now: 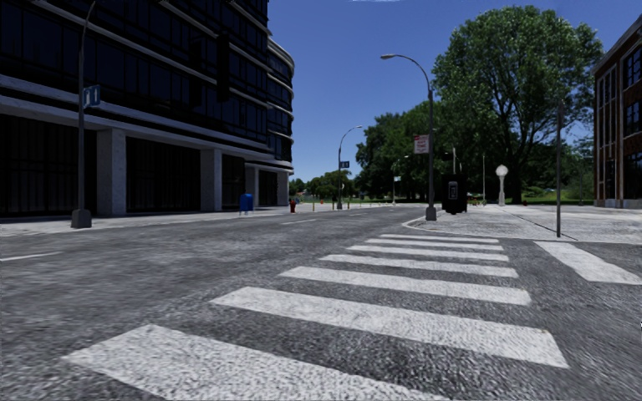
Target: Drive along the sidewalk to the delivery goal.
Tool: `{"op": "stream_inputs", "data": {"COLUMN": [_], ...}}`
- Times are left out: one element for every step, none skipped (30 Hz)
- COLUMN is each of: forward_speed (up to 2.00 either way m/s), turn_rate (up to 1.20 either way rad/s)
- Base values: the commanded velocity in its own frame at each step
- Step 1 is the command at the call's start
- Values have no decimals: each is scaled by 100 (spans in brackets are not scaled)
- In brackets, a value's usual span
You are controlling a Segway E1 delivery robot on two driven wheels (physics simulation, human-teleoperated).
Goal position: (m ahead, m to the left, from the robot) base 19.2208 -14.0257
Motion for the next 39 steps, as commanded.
{"op": "stream_inputs", "data": {"forward_speed": [157, 157, 157, 157, 157, 157, 157, 157, 157, 157, 157, 157, 157, 157, 157, 157, 157, 157, 157, 157, 157, 157, 157, 157, 157, 157, 157, 157, 157, 200, 200, 200, 200, 200, 200, 200, 200, 200, 200], "turn_rate": [-52, -52, -52, -52, -52, -52, -52, -52, -52, -52, -52, -52, -52, -52, -52, -52, -52, -52, -52, -52, -52, -52, -52, -52, -52, -52, -52, -52, -52, -39, -37, -37, -37, -37, -37, -37, -37, 0, 0]}}
